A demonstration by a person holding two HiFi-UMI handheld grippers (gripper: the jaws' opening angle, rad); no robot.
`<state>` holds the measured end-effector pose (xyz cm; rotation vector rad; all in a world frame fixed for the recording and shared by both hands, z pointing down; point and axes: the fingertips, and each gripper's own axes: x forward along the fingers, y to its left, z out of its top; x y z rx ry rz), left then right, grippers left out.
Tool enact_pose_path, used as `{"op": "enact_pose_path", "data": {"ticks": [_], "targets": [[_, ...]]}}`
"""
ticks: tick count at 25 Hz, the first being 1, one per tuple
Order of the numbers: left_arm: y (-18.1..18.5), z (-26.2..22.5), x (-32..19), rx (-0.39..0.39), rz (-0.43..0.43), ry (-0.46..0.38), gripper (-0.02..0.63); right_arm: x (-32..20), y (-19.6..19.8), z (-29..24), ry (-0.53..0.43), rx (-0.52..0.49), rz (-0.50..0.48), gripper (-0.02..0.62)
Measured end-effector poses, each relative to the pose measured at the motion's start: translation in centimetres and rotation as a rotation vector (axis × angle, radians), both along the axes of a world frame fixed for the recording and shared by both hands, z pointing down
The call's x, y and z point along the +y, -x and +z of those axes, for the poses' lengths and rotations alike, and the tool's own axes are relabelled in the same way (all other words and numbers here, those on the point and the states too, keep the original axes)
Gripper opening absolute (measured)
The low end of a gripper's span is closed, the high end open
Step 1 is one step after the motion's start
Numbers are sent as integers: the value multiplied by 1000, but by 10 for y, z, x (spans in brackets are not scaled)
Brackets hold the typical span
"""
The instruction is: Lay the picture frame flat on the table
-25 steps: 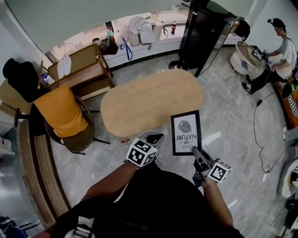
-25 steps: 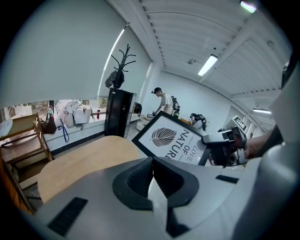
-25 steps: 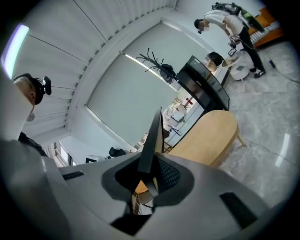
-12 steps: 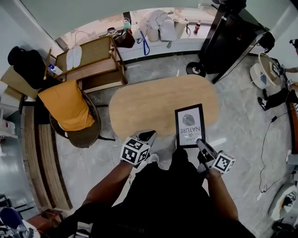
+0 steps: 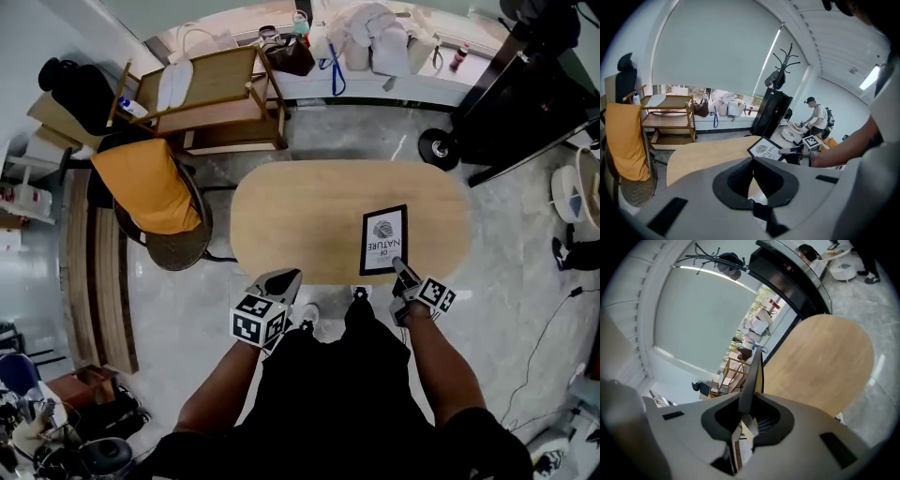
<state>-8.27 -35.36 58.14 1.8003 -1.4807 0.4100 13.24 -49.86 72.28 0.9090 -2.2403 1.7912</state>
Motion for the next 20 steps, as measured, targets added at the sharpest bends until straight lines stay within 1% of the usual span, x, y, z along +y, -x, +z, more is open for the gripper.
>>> {"op": "enact_pose_path", "data": {"ticks": [3,4,7,9,11,13,16,18,20], "targets": [[-9,14,-11,11,-67,35,5,-32,11,61,63,52,-2,43],[-11,18,-13,7,-83,49,5,-40,19,78,77,55,-10,43],[-13,31,-14,-20,-124,86,5,-57,55,113,92,23,-46,43],[-15,35,-11,-23,-156,112,5,-64,80,129,100,-5,-58,43],[-16,37,-7,-23,-184,133,5,-68,100,144,114,-33,-46,44],[-16,39,0,-26,-210,153,5,-67,112,160,136,-37,-23,44],[-14,45,14,-24,-264,183,5,-62,117,188,173,25,-16,44],[-13,46,20,-25,-297,197,5,-57,116,207,208,81,-30,44],[-12,46,26,-30,-322,207,5,-49,114,226,249,130,-62,58]]}}
